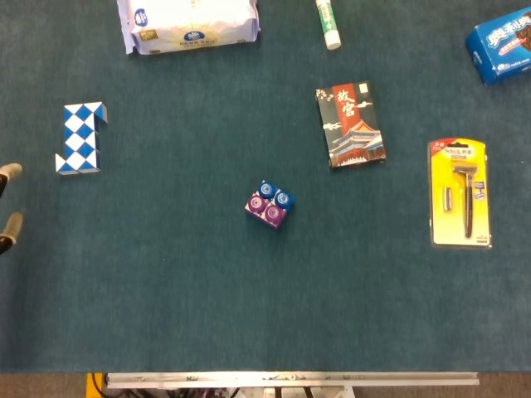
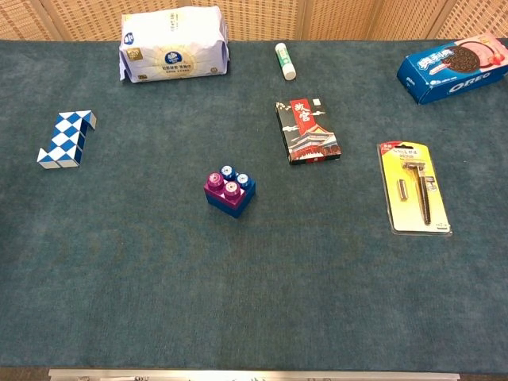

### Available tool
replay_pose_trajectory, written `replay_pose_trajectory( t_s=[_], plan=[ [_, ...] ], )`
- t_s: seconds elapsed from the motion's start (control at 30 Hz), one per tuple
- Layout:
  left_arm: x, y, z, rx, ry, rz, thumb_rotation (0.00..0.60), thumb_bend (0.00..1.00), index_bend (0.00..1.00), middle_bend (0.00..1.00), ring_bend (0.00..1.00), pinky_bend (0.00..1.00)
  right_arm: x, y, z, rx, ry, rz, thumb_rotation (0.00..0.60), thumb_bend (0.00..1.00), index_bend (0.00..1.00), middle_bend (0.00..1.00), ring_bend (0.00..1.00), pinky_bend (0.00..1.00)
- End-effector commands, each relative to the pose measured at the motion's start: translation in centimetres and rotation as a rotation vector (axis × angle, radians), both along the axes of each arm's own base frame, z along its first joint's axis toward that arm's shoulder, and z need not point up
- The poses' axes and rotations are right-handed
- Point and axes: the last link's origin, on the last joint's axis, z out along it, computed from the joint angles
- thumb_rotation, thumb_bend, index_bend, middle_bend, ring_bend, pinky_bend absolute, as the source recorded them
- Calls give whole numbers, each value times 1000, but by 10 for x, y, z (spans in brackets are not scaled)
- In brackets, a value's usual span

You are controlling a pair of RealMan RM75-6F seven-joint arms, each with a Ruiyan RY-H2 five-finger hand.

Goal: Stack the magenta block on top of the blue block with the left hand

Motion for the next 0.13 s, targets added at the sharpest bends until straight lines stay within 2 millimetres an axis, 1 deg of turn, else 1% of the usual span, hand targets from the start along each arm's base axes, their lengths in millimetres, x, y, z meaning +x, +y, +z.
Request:
replay_pose_trajectory(
  t_s=[0.03, 0.13],
  plan=[
    [-5, 3, 0, -4, -1, 17, 600, 294, 287, 73, 24, 84, -2, -2, -1, 9, 3, -12, 600, 0, 0, 85, 0, 272],
    [-8, 4, -2, -9, 1, 29, 600, 294, 289, 74, 27, 84, -1, -3, -3, 21, 3, -11, 600, 0, 0, 85, 0, 272]
  ],
)
